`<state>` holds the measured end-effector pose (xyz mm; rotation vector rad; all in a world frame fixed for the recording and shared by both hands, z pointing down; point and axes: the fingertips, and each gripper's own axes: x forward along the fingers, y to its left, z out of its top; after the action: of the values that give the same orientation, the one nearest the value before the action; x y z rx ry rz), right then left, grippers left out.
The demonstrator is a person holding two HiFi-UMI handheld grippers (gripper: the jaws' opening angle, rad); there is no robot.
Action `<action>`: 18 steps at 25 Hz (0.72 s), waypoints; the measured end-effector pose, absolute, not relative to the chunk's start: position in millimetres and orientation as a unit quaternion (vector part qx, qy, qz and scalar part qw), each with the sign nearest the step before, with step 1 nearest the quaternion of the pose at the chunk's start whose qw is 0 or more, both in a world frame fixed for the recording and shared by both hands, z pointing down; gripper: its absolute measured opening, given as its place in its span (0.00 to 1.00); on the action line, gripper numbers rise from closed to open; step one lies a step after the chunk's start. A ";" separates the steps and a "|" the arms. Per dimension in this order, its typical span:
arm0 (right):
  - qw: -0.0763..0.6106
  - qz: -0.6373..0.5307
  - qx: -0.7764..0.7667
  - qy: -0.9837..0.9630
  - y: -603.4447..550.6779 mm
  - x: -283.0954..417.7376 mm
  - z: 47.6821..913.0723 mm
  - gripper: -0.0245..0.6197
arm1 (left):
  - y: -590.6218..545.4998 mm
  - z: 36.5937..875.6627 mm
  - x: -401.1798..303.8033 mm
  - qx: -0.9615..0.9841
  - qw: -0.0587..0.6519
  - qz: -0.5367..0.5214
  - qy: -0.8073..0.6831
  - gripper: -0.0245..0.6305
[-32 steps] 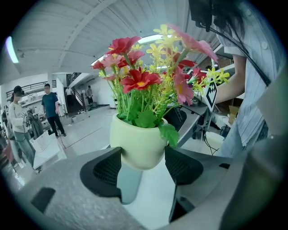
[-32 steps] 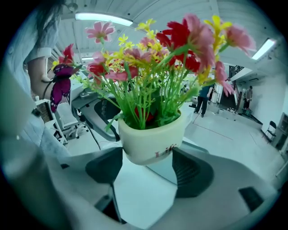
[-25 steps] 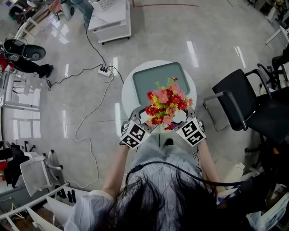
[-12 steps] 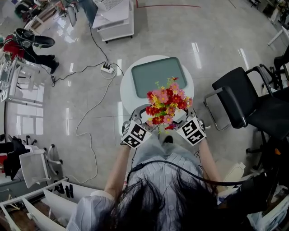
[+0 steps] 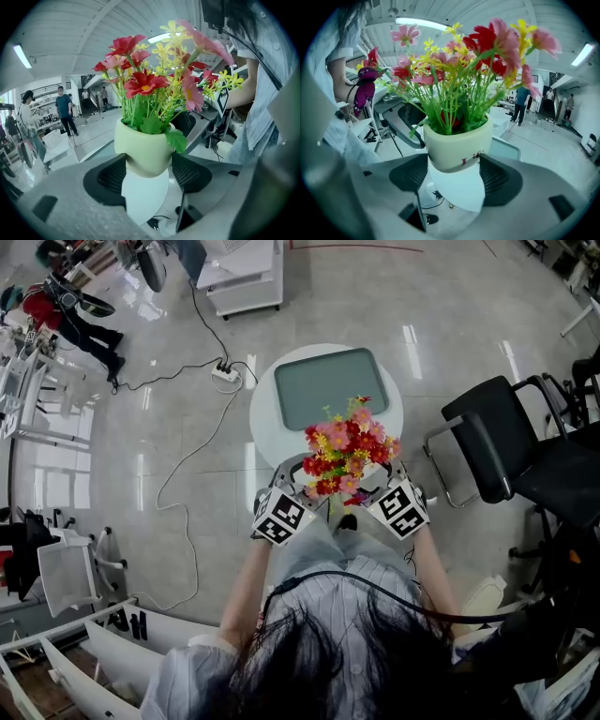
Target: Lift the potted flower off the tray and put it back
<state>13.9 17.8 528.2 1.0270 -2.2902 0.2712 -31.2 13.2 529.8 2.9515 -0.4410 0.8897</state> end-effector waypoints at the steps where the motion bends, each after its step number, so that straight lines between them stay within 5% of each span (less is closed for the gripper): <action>1: 0.305 0.103 0.386 -0.864 18.9 13.1 529.2 0.60 | 14.3 530.7 -31.9 0.947 0.015 0.286 -0.143 0.48; 18: 0.299 0.125 0.418 -0.849 6.1 7.0 533.7 0.60 | -1.0 536.7 -36.9 0.949 0.017 0.297 -0.100 0.48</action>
<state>7.0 6.1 533.7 1.1111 -2.2538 0.3321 -36.9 -1.0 536.7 2.9519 -0.3119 0.9229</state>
